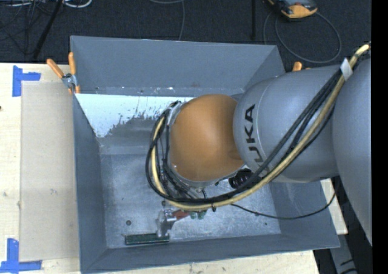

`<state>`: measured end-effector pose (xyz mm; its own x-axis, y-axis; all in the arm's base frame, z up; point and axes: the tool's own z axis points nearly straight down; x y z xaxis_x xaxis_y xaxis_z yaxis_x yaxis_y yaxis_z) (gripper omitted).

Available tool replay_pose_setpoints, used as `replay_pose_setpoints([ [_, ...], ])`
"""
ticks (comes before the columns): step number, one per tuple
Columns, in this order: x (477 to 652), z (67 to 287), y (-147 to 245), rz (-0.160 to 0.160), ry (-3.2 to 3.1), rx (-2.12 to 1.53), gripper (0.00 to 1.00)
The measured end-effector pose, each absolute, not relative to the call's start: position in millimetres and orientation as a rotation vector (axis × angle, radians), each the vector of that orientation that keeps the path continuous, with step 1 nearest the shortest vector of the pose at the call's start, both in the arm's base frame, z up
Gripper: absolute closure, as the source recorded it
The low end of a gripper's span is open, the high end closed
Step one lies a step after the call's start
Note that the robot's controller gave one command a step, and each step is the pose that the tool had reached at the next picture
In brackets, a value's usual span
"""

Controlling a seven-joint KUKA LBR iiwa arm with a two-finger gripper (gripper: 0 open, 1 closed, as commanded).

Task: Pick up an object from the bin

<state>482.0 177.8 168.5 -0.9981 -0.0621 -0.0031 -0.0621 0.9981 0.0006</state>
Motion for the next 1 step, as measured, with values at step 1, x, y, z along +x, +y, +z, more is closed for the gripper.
replay_pose_setpoints([
  [1,480.0,92.8,125.5,0.0,3.118,-0.367,0.0],
])
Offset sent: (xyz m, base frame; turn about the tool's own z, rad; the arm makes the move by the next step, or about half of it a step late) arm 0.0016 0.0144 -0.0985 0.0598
